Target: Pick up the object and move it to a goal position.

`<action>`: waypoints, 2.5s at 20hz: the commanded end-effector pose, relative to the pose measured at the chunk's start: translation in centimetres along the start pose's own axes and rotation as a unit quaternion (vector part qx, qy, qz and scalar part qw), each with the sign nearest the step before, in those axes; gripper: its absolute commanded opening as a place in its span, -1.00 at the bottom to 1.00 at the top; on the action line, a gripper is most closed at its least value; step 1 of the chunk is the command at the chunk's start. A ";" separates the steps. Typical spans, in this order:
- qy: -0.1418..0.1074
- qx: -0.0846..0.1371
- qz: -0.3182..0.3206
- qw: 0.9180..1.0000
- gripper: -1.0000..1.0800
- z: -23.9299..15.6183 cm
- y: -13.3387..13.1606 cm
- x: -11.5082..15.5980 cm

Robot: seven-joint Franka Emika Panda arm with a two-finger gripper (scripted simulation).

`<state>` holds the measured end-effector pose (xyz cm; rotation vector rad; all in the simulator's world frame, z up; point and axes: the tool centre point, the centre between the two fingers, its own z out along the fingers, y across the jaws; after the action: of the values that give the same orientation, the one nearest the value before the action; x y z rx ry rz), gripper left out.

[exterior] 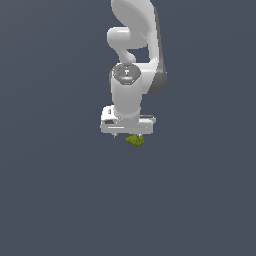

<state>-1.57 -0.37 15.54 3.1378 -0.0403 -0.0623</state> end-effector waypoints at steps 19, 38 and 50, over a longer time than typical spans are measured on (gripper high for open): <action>-0.005 0.010 0.003 1.000 0.92 0.4 1.8 -0.3; 0.008 -0.001 -0.241 0.971 0.92 4.2 -1.5 -3.4; 0.017 -0.006 -0.389 0.921 0.92 6.3 -3.7 -5.7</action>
<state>-7.15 3.26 9.66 2.9276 1.1424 -0.0107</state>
